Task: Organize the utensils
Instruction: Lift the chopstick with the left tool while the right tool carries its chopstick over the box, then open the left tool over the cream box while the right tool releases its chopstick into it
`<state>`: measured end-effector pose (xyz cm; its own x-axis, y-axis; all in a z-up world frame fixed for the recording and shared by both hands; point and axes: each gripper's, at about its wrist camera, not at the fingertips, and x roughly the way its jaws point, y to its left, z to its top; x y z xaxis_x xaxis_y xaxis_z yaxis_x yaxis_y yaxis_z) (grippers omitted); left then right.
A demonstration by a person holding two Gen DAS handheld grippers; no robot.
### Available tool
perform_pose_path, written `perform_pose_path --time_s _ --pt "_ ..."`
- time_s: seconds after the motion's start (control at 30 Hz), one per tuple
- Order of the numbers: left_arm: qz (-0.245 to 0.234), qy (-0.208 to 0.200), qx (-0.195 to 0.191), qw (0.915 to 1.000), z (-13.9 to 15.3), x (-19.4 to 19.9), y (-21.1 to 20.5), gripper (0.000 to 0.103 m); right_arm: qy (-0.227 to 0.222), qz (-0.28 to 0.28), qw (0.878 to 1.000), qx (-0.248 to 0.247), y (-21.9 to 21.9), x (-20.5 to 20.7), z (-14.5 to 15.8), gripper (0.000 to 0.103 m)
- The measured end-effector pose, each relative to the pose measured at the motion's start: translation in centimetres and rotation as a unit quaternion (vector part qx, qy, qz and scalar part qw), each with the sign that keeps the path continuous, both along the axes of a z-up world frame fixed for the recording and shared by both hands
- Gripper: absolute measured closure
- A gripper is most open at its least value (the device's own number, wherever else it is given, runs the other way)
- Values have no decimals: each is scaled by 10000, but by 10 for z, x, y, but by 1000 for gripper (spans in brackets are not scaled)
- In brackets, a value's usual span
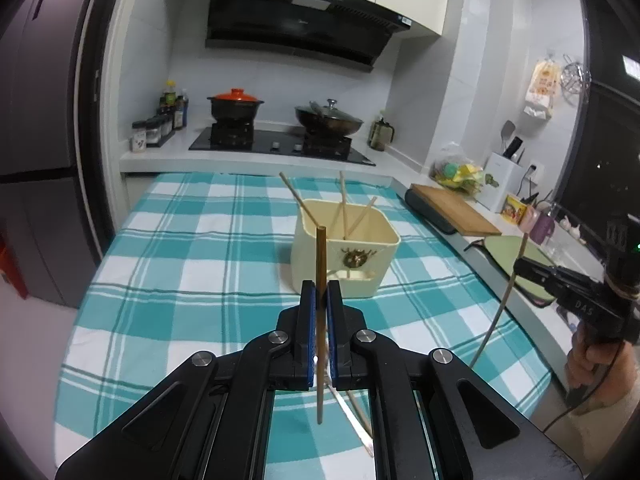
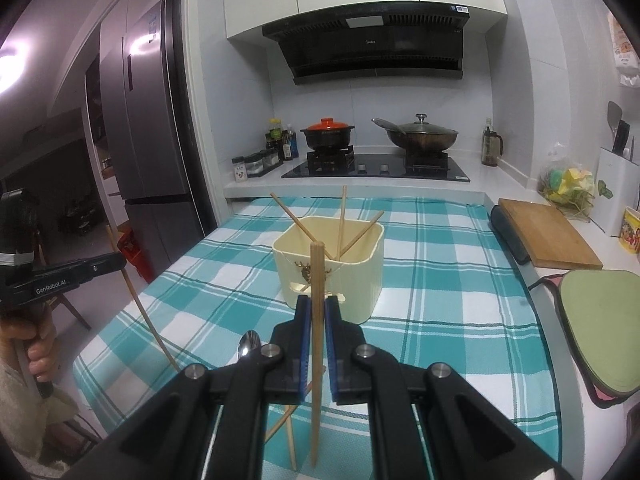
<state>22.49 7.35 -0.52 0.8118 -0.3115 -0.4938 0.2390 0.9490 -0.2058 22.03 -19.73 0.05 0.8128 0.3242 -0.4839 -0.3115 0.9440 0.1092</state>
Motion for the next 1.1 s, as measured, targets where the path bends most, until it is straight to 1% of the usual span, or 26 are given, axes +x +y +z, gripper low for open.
perform_pose_path --time_s 0.17,0.27,0.37,0.5,0.6,0.73,0.83,0.9,0.97,1.03,1.1 --pt "-49 21 37 10000 5 9 -2 100 115 13 9999 -83 2 7 -6 96" --pt "-116 137 -76 9998 6 19 -1 100 224 45 9997 -123 4 15 -10 96" --pt "-157 43 -121 9998 21 29 -1 100 214 67 9997 -117 5 24 -4 96" --pt "-228 -171 -244 9993 54 46 -2 100 76 90 9999 -66 7 43 18 96" --pt "-199 -428 -268 9985 83 65 -2 100 -134 86 9999 -59 9 61 40 96" --pt "-57 -816 -264 9963 119 97 -7 100 -560 47 9984 -44 12 87 75 96" --pt "74 -1004 -283 9945 134 127 -12 100 -890 -4 9960 35 15 109 99 96" --pt "139 -1054 -285 9939 136 147 -18 100 -1100 -51 9938 122 16 125 111 96" --pt "157 -1008 -263 9944 133 167 -26 100 -1288 -83 9915 170 19 140 118 96" --pt "150 -887 -209 9957 124 187 -36 100 -1373 -78 9903 193 23 156 118 96" --pt "120 -694 -145 9974 110 205 -46 100 -1357 -93 9905 180 27 173 112 96"
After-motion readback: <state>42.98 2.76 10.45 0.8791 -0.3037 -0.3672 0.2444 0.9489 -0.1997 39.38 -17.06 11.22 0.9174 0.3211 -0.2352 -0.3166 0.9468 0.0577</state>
